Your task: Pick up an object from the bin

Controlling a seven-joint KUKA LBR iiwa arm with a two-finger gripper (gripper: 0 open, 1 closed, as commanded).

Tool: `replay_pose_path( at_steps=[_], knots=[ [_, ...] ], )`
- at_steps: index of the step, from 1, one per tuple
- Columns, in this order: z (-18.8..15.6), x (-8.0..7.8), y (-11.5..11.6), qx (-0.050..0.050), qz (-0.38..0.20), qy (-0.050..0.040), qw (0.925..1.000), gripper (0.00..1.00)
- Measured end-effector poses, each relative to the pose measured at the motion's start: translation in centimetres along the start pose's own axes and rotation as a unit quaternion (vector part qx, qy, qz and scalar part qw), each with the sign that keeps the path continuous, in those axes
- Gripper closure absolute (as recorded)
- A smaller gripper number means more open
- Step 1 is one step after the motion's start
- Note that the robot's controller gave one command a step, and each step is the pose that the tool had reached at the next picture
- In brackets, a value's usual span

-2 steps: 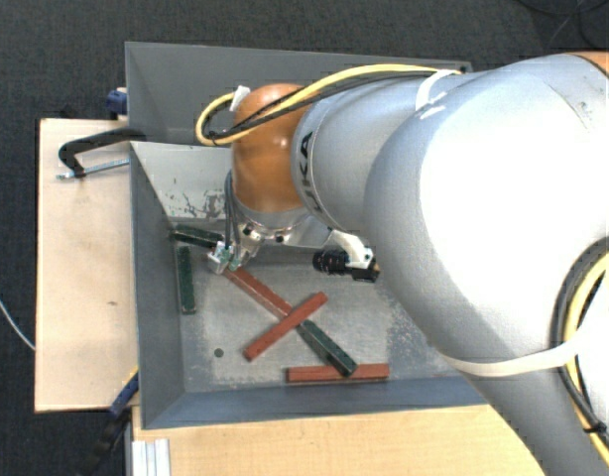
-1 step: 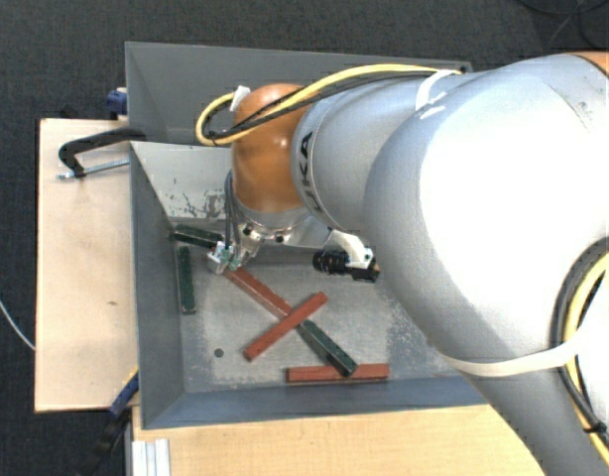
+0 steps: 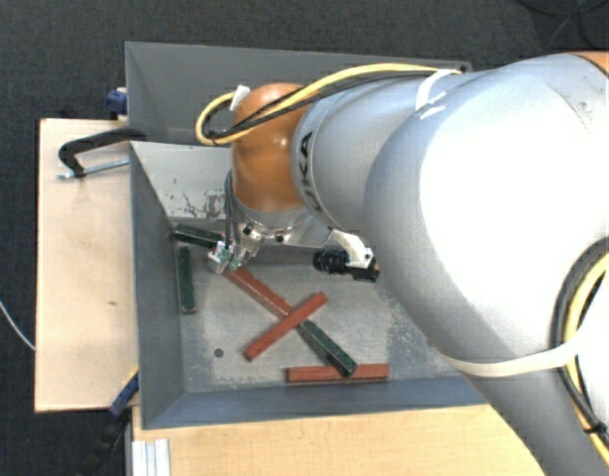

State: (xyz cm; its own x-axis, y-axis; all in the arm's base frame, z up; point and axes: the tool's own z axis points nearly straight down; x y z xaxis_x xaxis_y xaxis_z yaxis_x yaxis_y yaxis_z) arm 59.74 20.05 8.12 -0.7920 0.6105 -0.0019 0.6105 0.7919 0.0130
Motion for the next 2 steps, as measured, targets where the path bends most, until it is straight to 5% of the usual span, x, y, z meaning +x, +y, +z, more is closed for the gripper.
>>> replay_pose_path(
  at_steps=[2],
  knots=[
    [-2.1, 0.1, -0.2, 0.005, 0.000, 0.0011, 1.0000, 1.00]
  ],
)
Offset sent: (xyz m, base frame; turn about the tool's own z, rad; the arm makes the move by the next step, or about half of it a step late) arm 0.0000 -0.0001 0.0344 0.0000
